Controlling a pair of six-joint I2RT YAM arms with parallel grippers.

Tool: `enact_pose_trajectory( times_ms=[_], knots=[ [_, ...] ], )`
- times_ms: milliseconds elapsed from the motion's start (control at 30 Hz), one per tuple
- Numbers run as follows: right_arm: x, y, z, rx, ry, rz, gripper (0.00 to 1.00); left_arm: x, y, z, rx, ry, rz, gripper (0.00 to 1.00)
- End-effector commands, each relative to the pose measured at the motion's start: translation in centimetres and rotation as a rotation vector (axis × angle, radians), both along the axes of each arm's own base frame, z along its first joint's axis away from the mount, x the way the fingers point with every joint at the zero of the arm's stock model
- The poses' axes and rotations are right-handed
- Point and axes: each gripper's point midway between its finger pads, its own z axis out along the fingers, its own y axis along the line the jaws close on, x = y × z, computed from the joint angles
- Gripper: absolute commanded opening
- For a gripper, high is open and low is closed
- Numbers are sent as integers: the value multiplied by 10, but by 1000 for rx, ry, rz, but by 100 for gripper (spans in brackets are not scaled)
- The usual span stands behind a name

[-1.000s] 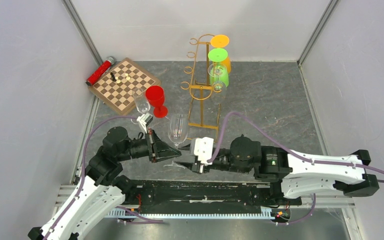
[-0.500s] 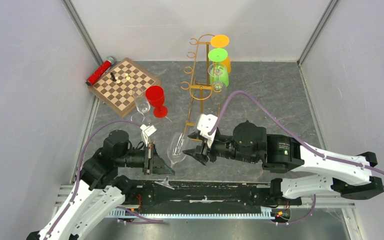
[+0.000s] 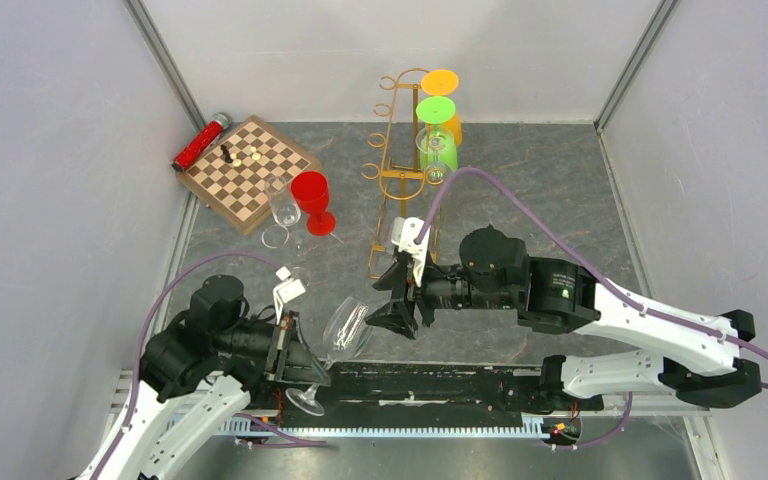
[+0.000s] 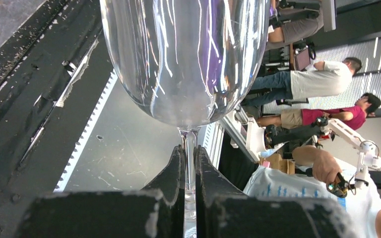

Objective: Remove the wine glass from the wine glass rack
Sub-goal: Place the wine glass at the center of the board.

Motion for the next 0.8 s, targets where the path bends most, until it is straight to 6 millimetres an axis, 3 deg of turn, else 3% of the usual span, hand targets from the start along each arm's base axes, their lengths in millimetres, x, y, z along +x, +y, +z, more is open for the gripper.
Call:
enact_pose_trajectory(
  times_ms=[0,400,767],
  knots=[
    [-21,8,1,24,129,140,59,-20,7,11,-72,-99,-111,2],
    [-56,16,-11,39,251,392,56,-33,13,7,-102,-137,-147,2],
    [-73,17,-24,19,294,512,51,-34,14,10,-111,-161,-150,2]
  ],
)
